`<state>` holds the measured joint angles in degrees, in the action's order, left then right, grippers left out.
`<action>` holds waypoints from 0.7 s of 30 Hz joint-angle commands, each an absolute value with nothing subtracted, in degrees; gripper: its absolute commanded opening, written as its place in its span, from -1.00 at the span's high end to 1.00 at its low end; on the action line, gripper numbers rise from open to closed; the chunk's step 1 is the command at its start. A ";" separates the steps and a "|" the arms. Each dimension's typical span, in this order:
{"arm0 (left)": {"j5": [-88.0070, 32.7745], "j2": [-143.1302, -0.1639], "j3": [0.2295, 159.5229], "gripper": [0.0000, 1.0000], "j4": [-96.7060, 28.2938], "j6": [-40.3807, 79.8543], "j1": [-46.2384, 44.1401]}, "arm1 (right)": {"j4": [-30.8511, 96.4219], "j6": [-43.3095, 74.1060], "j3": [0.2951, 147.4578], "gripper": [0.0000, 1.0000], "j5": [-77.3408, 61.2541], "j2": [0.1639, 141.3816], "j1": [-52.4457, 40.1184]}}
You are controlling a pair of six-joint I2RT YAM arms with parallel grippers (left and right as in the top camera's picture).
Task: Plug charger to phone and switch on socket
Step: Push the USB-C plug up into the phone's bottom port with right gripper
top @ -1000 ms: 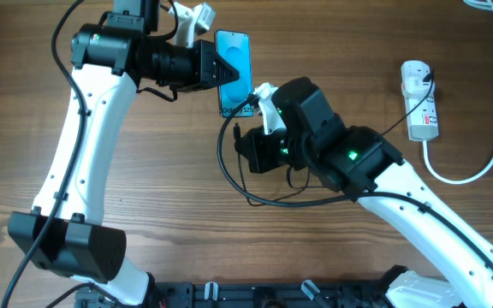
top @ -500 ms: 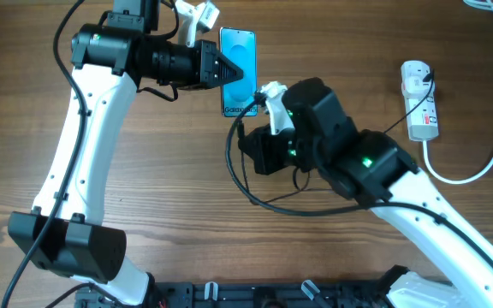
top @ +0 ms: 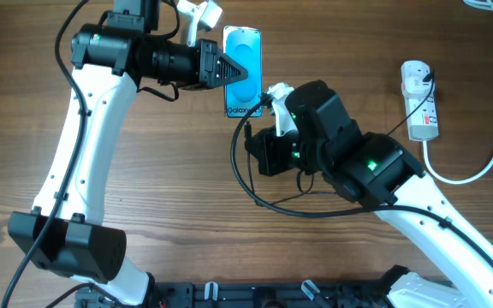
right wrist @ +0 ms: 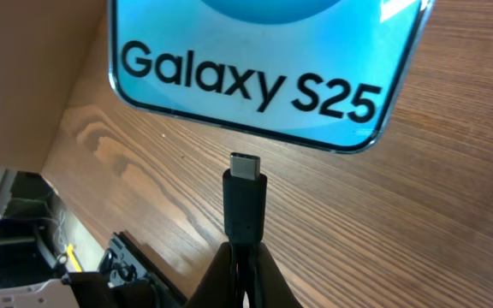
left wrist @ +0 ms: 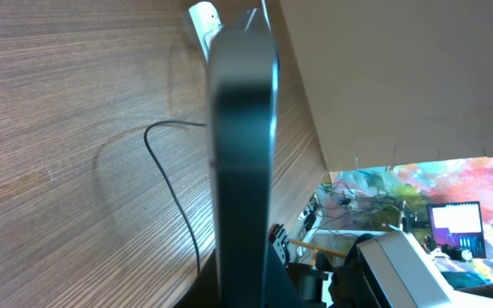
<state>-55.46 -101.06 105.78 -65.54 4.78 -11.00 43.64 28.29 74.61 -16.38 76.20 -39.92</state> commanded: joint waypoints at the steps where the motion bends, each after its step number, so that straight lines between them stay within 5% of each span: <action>1: -58.08 -101.21 105.95 0.92 -65.12 3.64 -11.35 | 43.13 28.93 75.53 0.91 -14.83 75.59 -39.79; 21: -58.48 -101.21 105.95 0.92 -64.18 4.71 -11.35 | 42.17 31.51 75.53 0.91 -16.60 78.11 -39.79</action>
<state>-55.88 -101.06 105.78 -65.23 5.19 -11.00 42.50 30.85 74.61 -16.03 77.89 -39.92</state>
